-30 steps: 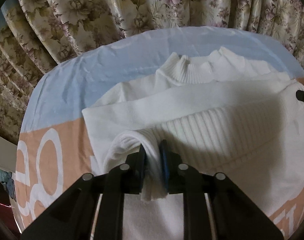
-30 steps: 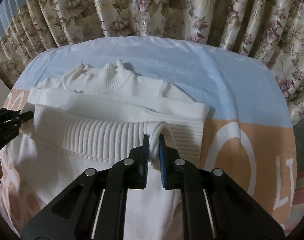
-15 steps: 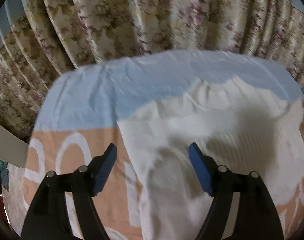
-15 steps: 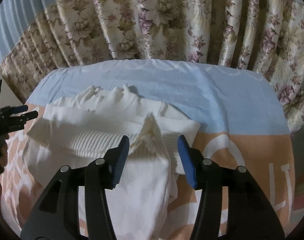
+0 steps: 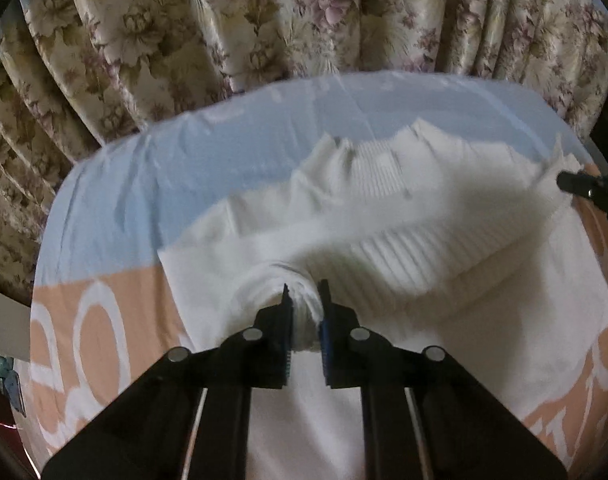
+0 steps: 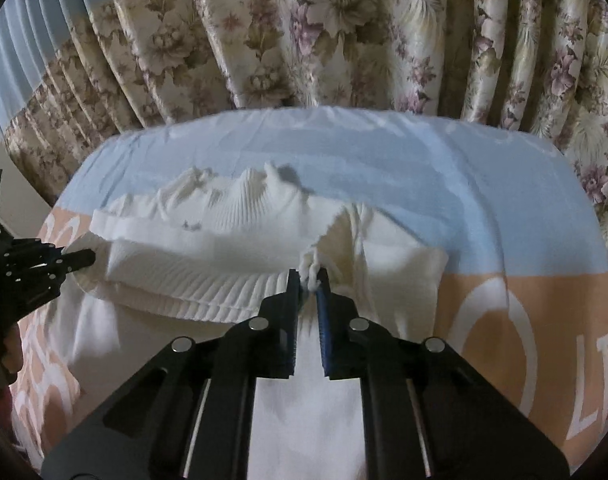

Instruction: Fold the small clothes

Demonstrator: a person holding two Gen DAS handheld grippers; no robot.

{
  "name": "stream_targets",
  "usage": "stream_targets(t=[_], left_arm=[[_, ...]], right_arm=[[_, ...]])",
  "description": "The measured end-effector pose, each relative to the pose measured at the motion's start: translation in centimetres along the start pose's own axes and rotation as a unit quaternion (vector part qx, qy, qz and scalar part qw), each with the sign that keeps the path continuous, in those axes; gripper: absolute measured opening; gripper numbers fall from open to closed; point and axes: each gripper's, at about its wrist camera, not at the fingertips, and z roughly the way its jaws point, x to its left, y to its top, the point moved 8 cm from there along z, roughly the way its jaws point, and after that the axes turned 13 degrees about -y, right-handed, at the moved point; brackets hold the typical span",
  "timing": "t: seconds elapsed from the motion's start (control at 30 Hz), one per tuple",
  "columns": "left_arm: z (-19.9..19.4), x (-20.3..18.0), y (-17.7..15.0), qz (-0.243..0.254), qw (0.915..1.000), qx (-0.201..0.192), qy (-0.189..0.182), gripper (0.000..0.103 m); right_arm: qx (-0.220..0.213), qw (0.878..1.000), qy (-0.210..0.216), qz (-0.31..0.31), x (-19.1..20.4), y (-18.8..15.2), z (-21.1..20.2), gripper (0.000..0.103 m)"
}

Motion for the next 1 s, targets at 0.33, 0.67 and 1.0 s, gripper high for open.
stream_targets(t=[0.33, 0.67, 1.0], left_arm=[[1.6, 3.4, 2.2, -0.050, 0.9988, 0.005, 0.004, 0.015], [-5.0, 6.2, 0.9, -0.034, 0.9943, -0.052, 0.087, 0.069], [-3.8, 5.2, -7.9, -0.060, 0.9965, 0.004, 0.058, 0.069]], right_arm=[[-0.004, 1.000, -0.007, 0.010, -0.1, 1.8, 1.8, 0.043], [-0.016, 0.999, -0.036, 0.006, -2.6, -0.9, -2.0, 0.054], [0.034, 0.999, -0.033, -0.003, -2.5, -8.7, -3.2, 0.058]])
